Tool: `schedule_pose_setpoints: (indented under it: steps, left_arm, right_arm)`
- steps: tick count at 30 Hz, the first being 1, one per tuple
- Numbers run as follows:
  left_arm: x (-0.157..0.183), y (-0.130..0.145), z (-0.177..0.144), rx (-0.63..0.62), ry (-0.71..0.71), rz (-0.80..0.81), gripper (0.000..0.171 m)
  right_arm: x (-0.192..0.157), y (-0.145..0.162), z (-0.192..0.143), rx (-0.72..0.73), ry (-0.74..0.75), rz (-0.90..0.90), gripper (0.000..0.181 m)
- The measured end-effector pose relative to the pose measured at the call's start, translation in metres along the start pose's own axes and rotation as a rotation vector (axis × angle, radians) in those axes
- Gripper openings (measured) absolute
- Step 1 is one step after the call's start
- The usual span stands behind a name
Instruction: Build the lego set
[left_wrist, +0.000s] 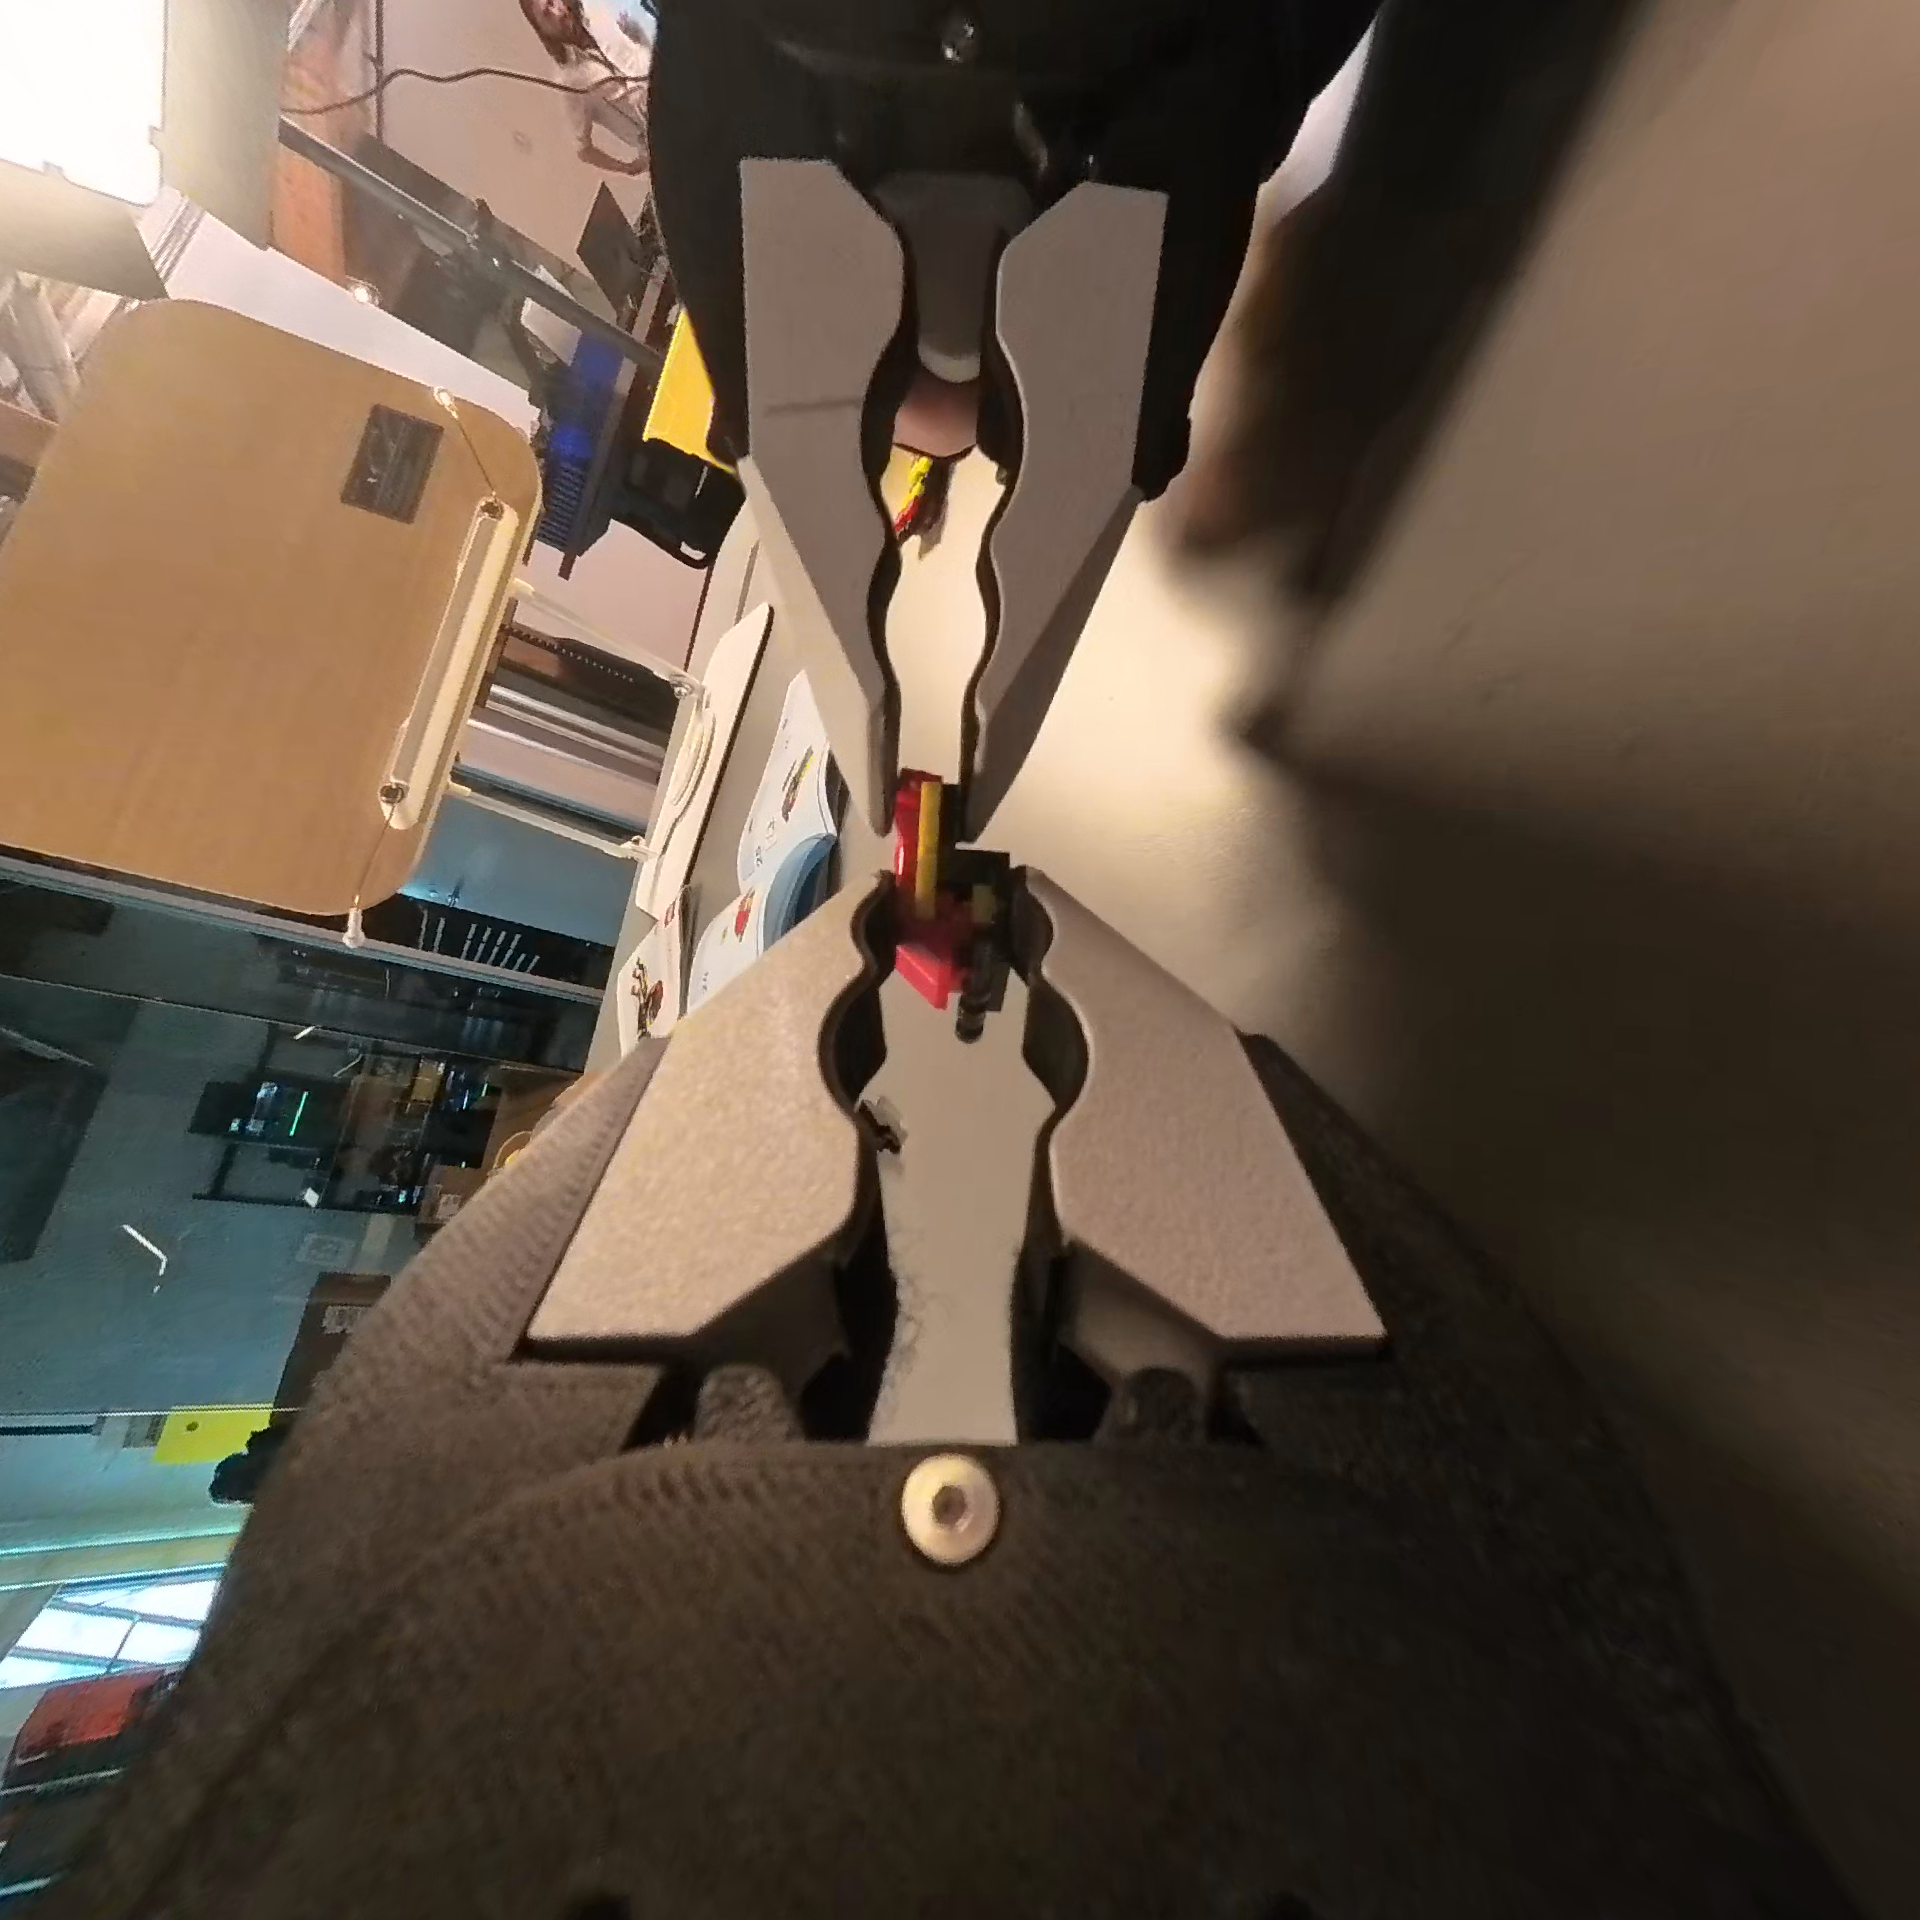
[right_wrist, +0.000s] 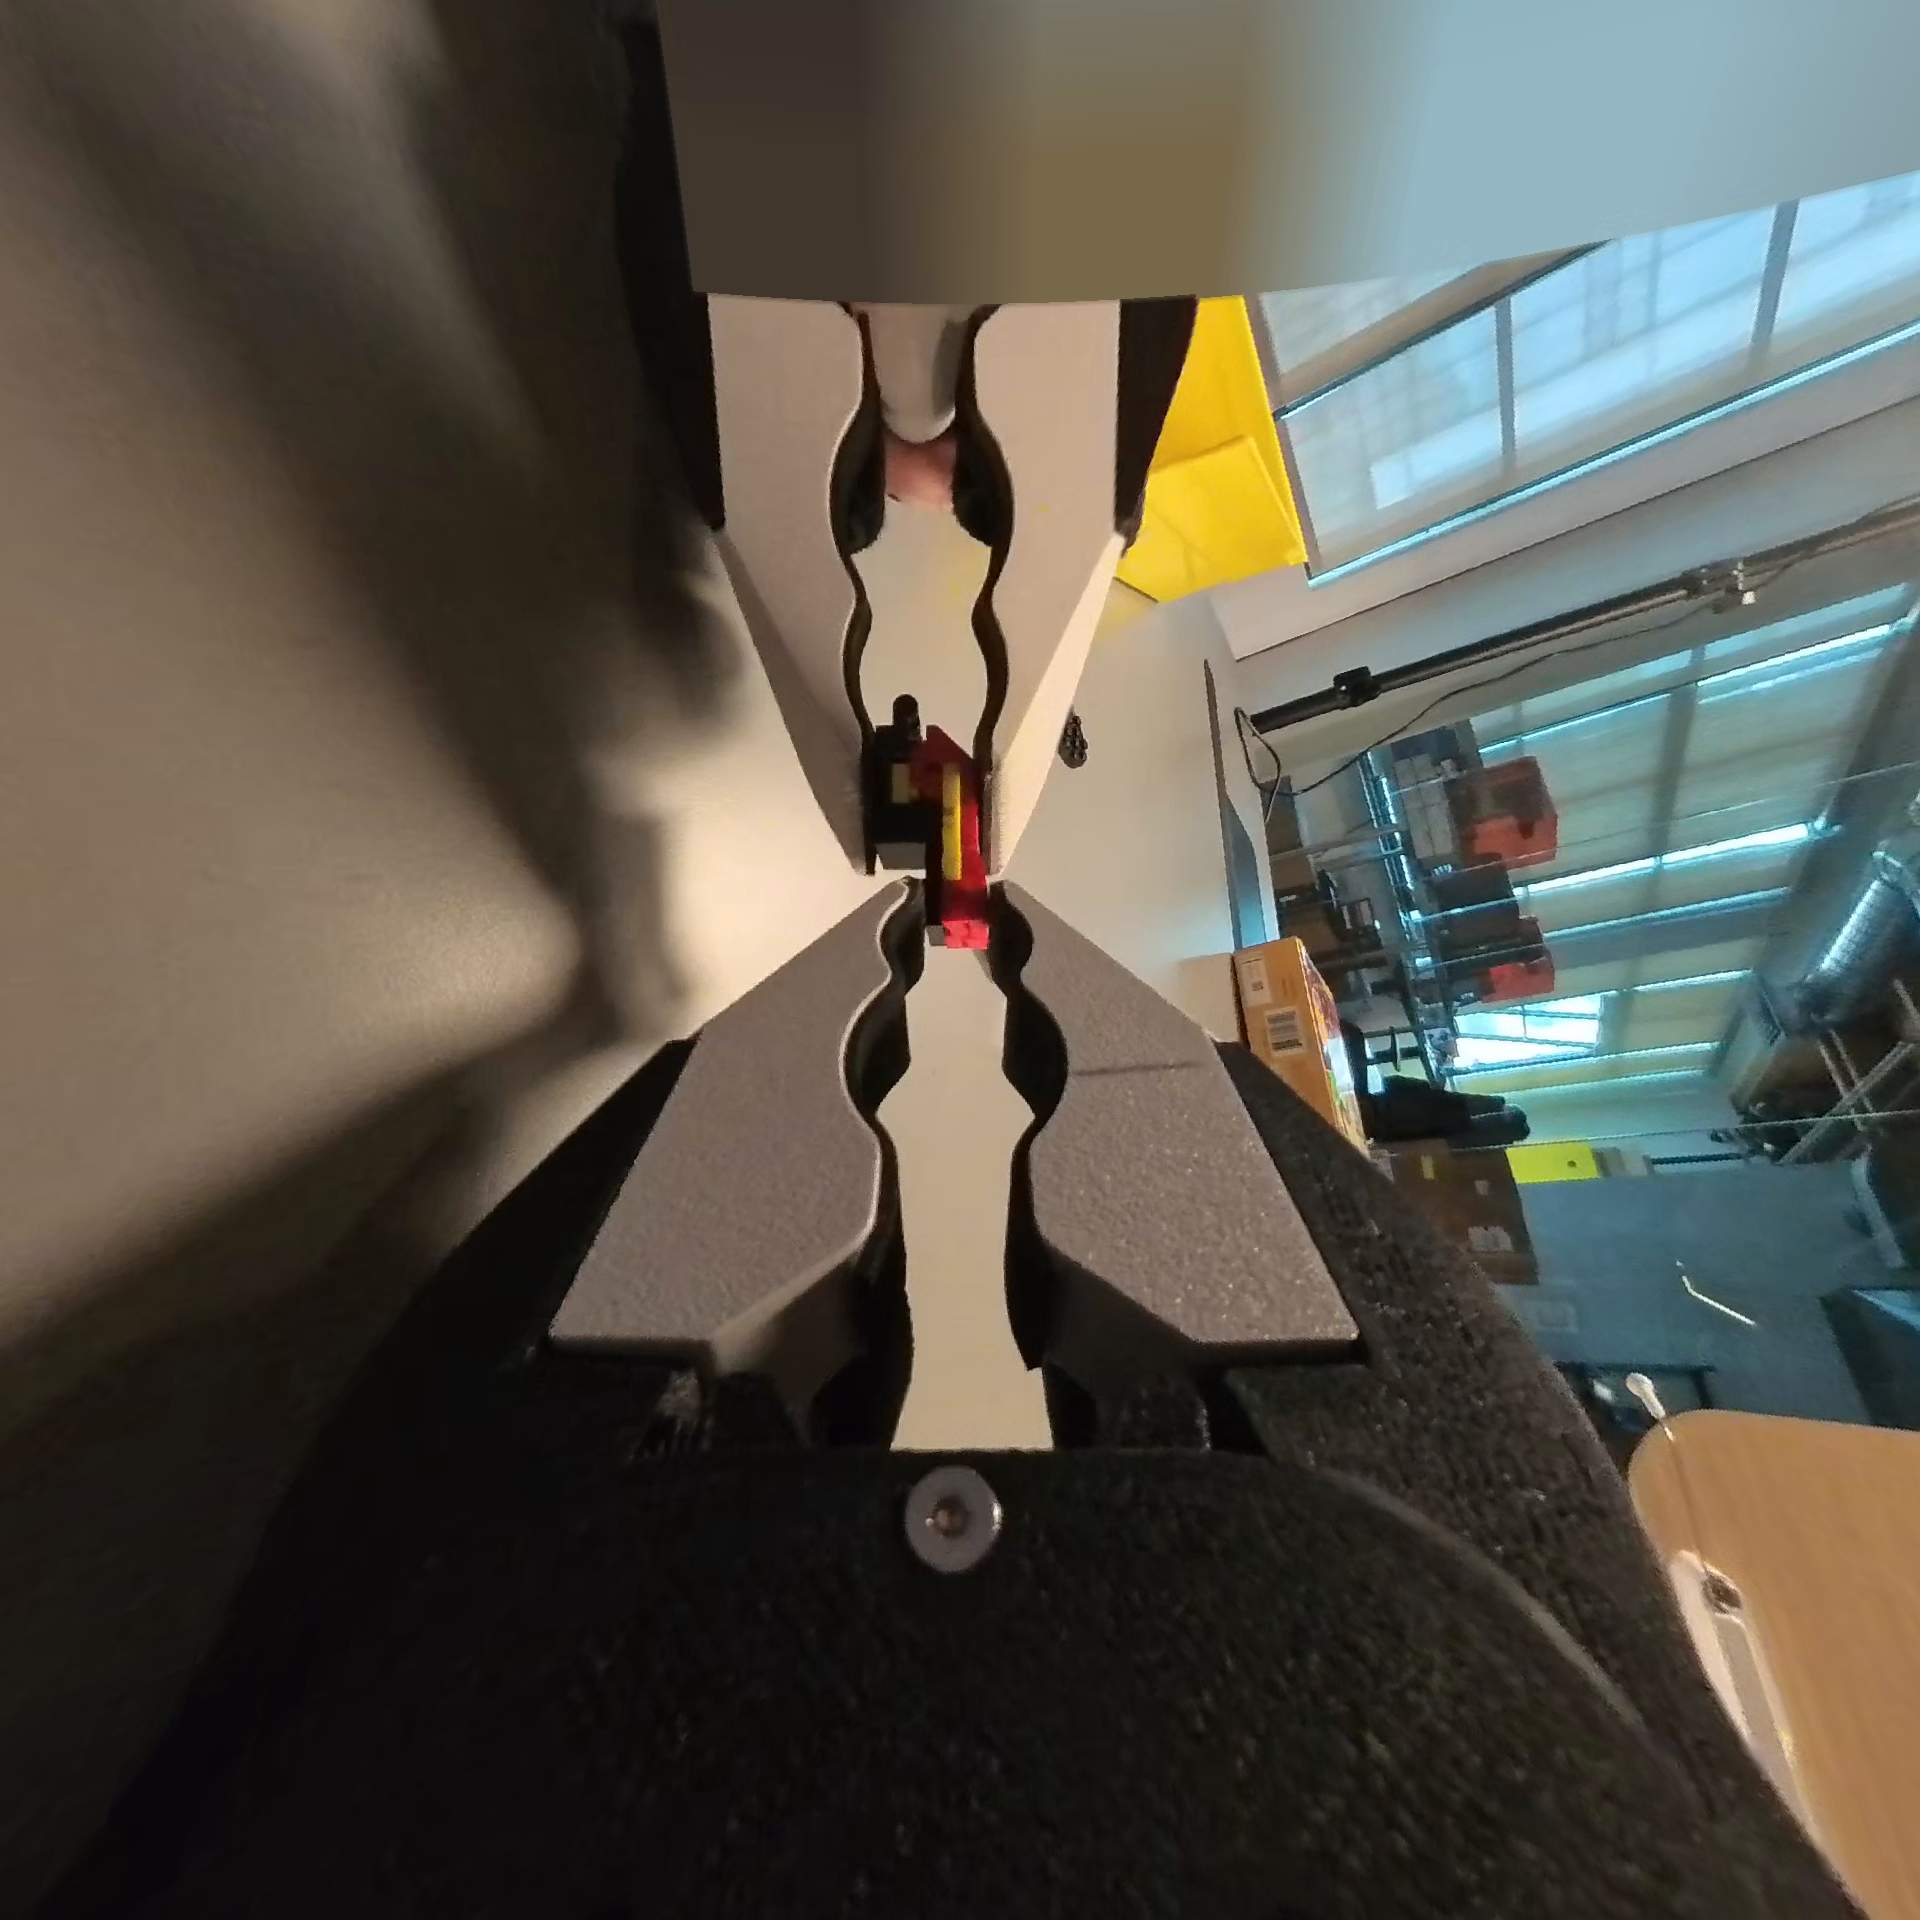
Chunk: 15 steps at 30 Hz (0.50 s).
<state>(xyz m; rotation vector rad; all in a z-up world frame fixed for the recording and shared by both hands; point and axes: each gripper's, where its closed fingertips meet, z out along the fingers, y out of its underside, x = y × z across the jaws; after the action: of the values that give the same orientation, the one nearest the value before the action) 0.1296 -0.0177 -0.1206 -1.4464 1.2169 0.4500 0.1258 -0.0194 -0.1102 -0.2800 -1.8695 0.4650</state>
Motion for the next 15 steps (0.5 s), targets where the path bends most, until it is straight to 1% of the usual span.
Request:
schedule_pose_setpoints:
  steps: [4, 10, 13, 15]
  left_arm:
    - [-0.0004, 0.0000, -0.0003, 0.000, -0.002, 0.004, 0.020]
    - [0.0025, 0.0022, 0.0003, -0.004, 0.023, -0.014, 0.020]
    - [0.0025, 0.0020, 0.0003, 0.002, 0.028, -0.026, 0.020]
    - [0.0007, -0.0016, -0.0010, 0.032, 0.034, -0.060, 0.020]
  right_arm:
    - [-0.0001, 0.0004, 0.0006, -0.021, 0.011, -0.041, 0.009]
    - [-0.0033, 0.0033, 0.0030, -0.058, -0.014, -0.031, 0.008]
    - [-0.0030, 0.0020, 0.0028, -0.021, -0.034, 0.041, 0.009]
    - [-0.0007, -0.0017, 0.0004, 0.027, -0.030, 0.084, 0.009]
